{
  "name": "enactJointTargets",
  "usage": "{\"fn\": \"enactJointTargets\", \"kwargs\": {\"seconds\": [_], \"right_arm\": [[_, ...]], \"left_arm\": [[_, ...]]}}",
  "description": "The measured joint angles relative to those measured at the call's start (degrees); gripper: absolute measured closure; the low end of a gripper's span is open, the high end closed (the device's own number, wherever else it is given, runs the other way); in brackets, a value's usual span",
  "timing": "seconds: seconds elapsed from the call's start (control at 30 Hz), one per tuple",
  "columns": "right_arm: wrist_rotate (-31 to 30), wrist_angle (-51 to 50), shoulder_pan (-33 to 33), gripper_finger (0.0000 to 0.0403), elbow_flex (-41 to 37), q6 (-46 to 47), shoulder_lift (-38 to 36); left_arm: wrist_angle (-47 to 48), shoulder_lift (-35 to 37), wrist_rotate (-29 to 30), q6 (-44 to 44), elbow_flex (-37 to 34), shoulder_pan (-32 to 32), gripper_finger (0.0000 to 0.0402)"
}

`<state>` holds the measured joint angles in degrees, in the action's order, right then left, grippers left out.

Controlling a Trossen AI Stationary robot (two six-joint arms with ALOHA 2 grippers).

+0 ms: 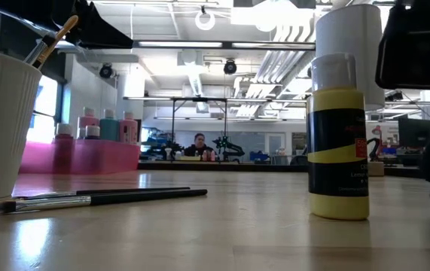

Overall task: Pick & Place Paint Supplies
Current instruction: Put the small yellow paint bottle into the pink bin

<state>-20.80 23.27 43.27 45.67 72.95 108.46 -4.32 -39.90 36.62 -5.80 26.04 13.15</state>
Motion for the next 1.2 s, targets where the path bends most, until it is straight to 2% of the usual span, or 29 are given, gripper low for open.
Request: {"fn": "enactJointTargets", "kwargs": {"seconds": [0.23, 0.37, 0.57, 1.0, 1.2], "right_arm": [[-5.3, 0.1, 0.0, 0.0401, 3.5, -1.2, 3.1], [-10.5, -0.3, 0.2, 0.0401, 3.7, -1.2, 3.4], [-14.9, -2.0, -0.3, 0.0401, 3.7, -1.2, 3.4], [-16.4, -3.1, -6.3, 0.0401, 3.8, -3.7, 5.2], [-17.9, -3.0, -9.7, 0.0401, 3.6, -9.2, 5.4]], "left_arm": [[0.8, 0.0, 0.0, 0.0, 0.0, 0.0, 0.0307], [2.2, 0.0, 0.0, 0.0, 0.0, 0.0, 0.0307], [2.8, 0.0, 0.0, 0.1, 0.0, 0.0, 0.0307], [2.8, 0.0, 0.0, 0.1, 0.0, 0.0, 0.0307], [2.8, 0.0, 0.0, 0.1, 0.0, 0.0, 0.0307]]}}
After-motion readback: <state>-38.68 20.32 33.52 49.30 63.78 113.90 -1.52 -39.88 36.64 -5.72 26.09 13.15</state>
